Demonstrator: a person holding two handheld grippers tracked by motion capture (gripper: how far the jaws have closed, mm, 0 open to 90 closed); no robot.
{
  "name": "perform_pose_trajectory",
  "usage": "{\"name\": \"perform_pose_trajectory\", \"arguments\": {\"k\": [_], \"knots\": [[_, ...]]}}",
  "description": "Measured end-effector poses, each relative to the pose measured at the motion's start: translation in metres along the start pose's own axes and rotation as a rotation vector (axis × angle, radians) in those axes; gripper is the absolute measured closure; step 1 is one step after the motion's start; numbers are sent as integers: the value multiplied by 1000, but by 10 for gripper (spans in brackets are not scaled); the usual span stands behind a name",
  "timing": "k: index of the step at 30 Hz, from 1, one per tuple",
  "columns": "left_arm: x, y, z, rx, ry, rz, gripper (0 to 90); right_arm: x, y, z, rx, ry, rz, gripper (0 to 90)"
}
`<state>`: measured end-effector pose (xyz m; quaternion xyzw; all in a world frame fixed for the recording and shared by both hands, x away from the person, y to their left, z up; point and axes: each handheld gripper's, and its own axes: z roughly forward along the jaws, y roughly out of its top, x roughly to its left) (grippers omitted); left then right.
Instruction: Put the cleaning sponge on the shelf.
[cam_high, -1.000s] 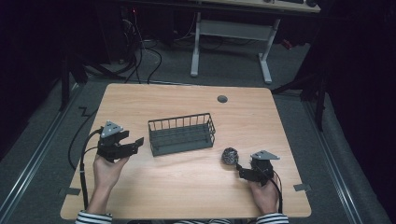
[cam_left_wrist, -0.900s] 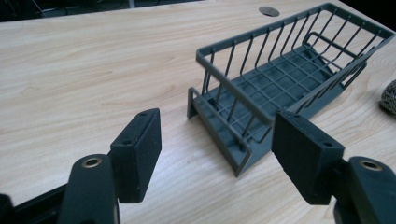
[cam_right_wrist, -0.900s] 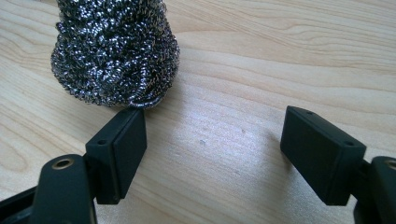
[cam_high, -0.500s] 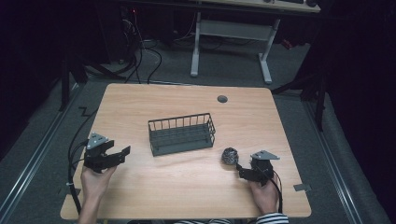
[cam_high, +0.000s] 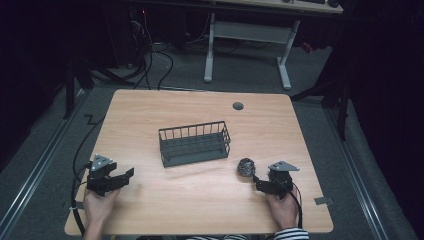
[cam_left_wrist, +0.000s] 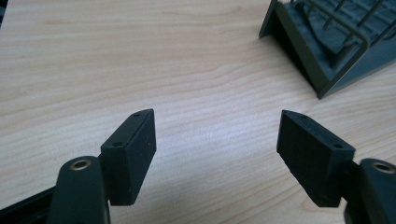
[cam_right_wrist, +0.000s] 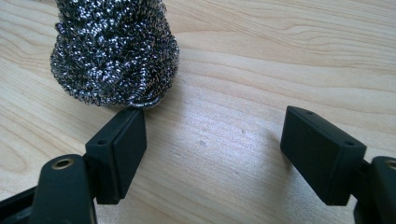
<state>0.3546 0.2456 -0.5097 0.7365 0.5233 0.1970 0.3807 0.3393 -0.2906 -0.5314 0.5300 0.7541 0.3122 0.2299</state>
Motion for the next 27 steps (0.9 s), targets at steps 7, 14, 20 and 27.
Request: {"name": "perform_pose_trajectory", "arguments": {"k": [7, 14, 20, 27], "knots": [[-2, -8, 10, 19, 25, 0, 291, 0, 0, 0, 0, 0, 0, 228], [-3, -11, 18, 38, 43, 10, 293, 0, 0, 0, 0, -1, 0, 228], [-4, -13, 21, 41, 59, 20, 294, 0, 0, 0, 0, -1, 2, 228], [-6, -15, 25, 41, 67, 27, 291, 1, 1, 0, 1, -10, 11, 228]]}}
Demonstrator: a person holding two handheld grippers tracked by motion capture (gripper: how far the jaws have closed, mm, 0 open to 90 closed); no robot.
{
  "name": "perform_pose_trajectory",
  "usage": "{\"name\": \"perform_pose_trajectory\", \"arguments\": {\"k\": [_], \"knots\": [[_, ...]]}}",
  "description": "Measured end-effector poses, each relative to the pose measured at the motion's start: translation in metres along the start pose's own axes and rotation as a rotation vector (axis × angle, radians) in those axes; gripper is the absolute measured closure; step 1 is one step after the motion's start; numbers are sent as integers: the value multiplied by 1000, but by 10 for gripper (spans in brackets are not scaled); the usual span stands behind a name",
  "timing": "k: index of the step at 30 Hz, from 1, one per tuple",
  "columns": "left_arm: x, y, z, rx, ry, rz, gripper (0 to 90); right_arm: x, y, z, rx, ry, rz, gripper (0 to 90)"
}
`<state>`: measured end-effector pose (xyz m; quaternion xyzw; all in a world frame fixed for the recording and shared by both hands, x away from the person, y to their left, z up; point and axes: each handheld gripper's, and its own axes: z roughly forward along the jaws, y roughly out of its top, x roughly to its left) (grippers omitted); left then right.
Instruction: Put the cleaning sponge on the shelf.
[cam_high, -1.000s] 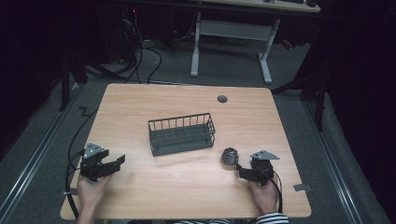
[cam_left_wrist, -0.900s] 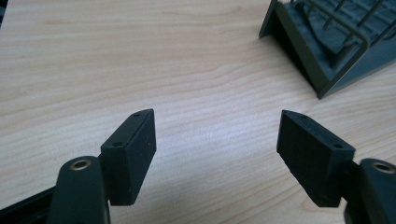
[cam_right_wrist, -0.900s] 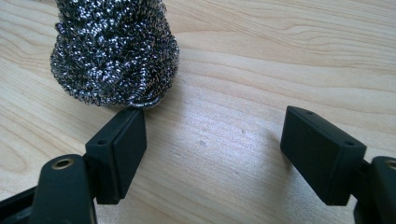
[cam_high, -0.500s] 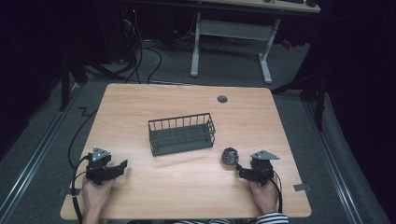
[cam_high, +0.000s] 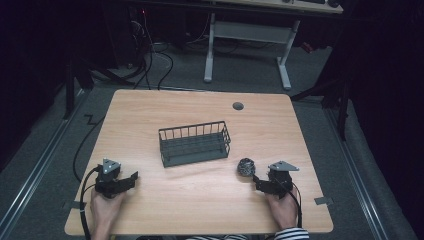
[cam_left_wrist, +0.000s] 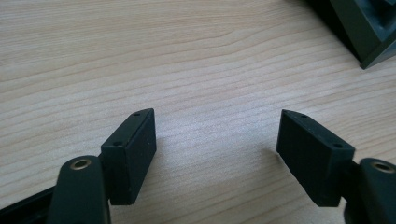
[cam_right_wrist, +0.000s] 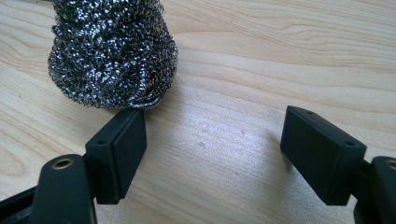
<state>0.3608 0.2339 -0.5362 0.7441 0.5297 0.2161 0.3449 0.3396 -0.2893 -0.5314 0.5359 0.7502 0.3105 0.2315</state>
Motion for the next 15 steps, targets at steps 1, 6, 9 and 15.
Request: {"name": "perform_pose_trajectory", "arguments": {"k": [1, 6, 9, 15], "knots": [[0, 0, 0, 2, 1, 4, 291, 0, 0, 0, 0, 0, 0, 228], [-2, 0, 2, 2, 24, 23, 286, 0, 0, 0, 0, 2, -1, 228], [-2, 0, 2, 3, 22, 22, 278, -1, 0, 0, 0, 7, -8, 229], [-2, 0, 2, 3, 23, 22, 274, 0, -1, -7, -10, -15, -37, 282]]}}
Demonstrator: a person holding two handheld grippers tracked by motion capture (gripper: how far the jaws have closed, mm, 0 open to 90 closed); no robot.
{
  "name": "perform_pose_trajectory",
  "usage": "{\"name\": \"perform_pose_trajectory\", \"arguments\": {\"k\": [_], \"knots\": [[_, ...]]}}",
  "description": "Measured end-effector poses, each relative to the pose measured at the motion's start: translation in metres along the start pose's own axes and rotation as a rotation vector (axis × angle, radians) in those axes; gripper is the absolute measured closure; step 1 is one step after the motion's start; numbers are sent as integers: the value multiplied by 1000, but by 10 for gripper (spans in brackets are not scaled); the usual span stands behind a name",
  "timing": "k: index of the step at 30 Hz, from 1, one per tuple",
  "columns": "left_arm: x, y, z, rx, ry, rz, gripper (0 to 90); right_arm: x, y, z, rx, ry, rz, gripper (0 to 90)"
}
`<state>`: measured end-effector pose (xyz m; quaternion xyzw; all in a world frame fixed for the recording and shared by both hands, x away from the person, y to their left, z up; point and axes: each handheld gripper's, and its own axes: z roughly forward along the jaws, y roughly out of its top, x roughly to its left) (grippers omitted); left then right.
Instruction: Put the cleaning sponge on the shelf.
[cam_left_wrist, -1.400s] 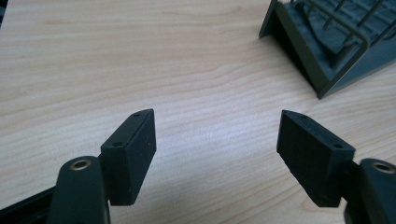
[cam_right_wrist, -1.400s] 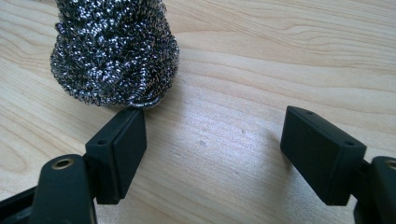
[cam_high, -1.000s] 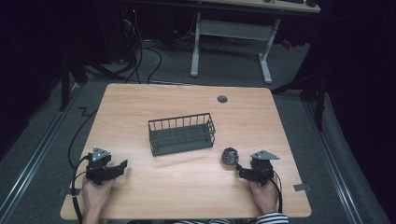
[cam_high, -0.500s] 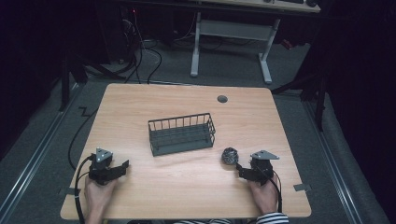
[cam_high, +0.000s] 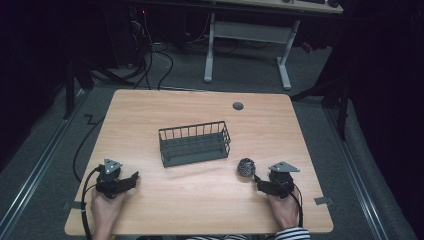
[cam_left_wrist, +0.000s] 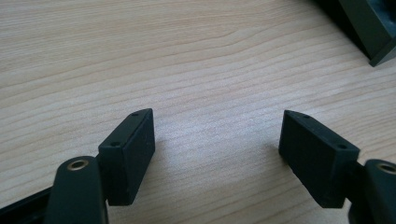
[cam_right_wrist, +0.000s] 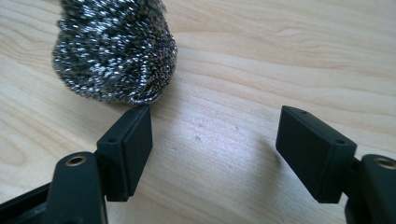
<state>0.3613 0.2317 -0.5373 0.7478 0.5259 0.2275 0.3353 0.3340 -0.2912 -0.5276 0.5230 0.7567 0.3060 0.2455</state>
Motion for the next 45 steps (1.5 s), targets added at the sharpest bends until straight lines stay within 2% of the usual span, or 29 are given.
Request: {"name": "perform_pose_trajectory", "arguments": {"k": [6, 13, 16, 21, 27, 31, 38, 45], "knots": [[0, 0, 0, 1, 3, -1, 272, 2, -3, -17, -38, 32, -17, 294], [-1, 0, 0, 1, 5, -3, 267, 9, -5, -27, -46, 88, -21, 278], [-1, 0, 0, 1, 5, -3, 266, 12, -2, -29, -44, 91, -39, 267], [-1, 0, 0, 1, 5, -5, 266, 19, 9, -33, -51, 124, -57, 246], [-1, 0, 0, 2, 5, -5, 266, 25, 22, -29, -40, 143, -92, 221], [-1, 0, 0, 2, 6, -6, 266, 26, 29, -24, -31, 150, -98, 206], [-1, 0, 0, 0, 5, -7, 266, 25, 37, -9, -6, 163, -77, 188], [-1, 0, 0, 0, 5, -6, 266, 21, 39, 3, 13, 155, -48, 180]]}}
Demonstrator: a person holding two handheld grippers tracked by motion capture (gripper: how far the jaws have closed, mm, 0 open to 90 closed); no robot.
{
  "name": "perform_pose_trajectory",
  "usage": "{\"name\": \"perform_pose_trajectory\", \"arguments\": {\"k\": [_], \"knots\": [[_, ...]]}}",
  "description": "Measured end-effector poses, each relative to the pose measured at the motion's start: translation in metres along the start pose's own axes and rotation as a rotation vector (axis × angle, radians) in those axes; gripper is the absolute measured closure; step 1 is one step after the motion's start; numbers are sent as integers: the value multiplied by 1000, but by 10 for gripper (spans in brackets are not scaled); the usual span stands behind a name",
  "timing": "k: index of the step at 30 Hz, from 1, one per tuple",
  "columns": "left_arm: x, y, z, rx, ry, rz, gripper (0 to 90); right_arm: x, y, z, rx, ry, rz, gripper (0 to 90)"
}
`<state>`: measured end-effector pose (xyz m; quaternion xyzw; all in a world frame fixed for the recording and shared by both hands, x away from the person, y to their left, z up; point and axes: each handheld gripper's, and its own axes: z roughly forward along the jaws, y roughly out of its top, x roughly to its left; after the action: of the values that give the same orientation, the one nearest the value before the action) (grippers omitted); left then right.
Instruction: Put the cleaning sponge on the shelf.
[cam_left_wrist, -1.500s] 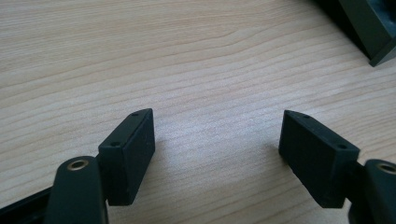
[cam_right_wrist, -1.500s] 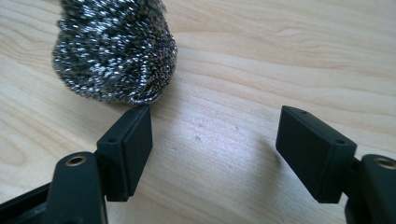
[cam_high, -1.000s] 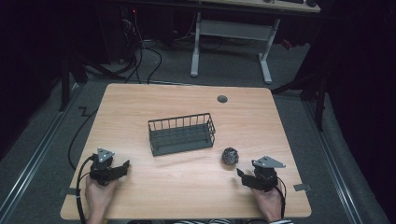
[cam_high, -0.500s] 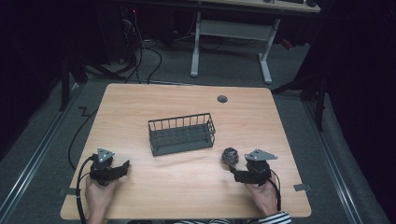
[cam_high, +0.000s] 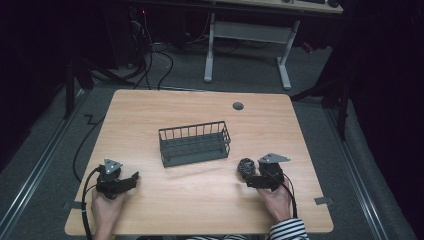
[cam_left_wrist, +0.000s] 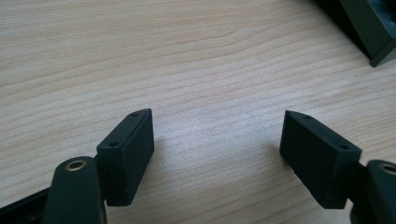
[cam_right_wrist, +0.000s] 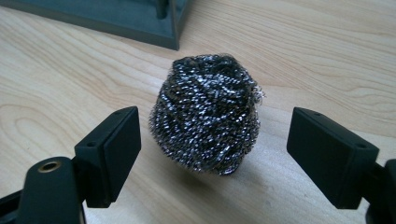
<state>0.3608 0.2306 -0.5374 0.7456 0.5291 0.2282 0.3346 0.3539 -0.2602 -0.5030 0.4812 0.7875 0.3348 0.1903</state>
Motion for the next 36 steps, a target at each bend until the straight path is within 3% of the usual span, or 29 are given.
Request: {"name": "perform_pose_trajectory", "arguments": {"k": [5, 11, 21, 26, 36], "knots": [[0, 0, 0, 0, 0, 0, 266, -4, 0, 9, 32, 11, 28, 188], [0, 0, 0, 0, 0, -1, 266, -4, 1, 13, 32, 22, 44, 220], [0, 0, 0, 0, 0, -1, 266, 3, 5, 19, 42, 13, -14, 334], [0, 0, 0, 0, 0, -1, 266, 4, 5, 18, 48, 4, -22, 358], [0, 0, 0, 0, 0, -1, 266, 4, 5, 12, 33, 34, -21, 389]]}}
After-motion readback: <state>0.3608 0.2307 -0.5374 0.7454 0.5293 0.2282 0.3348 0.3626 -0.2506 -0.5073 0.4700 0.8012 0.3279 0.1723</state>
